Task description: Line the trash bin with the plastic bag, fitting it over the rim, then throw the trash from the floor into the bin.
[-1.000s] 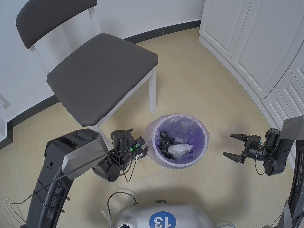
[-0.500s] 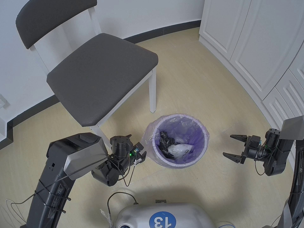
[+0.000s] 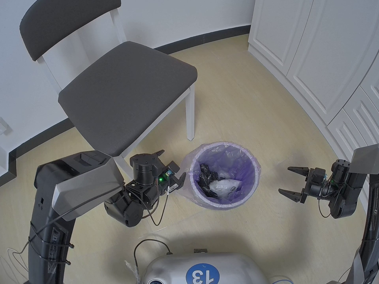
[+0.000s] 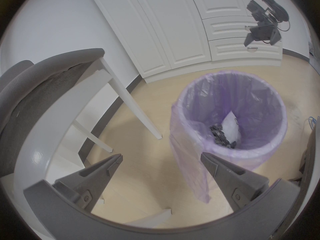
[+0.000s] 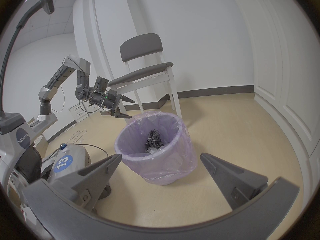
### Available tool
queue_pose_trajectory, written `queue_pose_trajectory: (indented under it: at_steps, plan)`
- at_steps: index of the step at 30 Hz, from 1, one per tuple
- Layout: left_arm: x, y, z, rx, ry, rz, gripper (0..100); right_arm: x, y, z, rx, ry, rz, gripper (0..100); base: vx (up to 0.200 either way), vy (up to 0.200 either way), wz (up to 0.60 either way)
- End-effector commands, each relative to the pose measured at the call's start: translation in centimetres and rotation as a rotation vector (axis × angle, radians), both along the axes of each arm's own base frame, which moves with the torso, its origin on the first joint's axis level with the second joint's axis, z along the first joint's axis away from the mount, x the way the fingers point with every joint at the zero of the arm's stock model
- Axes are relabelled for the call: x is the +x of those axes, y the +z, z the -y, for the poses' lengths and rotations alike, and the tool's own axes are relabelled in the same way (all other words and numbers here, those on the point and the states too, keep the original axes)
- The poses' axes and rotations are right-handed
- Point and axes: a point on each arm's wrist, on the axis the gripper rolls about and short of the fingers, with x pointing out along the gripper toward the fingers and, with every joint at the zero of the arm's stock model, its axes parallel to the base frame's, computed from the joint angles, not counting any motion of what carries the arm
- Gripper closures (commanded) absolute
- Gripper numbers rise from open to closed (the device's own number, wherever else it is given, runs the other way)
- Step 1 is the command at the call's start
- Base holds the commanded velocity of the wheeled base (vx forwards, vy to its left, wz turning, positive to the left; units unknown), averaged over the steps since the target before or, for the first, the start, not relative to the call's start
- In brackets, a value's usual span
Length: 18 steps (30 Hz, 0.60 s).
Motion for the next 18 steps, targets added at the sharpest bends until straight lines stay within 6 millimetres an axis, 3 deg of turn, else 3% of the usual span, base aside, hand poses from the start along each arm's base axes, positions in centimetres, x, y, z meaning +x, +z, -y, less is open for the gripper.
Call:
queue_pose_trajectory:
  at_steps: [1,10,18]
  plan:
    - [0.8,-0.4,0.7,-0.022,-0.001,0.012,0,0.1,0.3,0.1,-0.004,-0.002,0.022,0,0.000,0.000,0.00]
    - [2.6,-2.0,-0.2,-0.023,0.062,0.011,0,0.5,2.2,0.5,0.005,-0.035,0.057,0,0.000,0.000,0.00]
    - [3.3,-4.7,-0.9,-0.023,0.088,-0.034,0,1.8,6.4,0.7,0.075,-0.328,0.085,0,0.000,0.000,0.00]
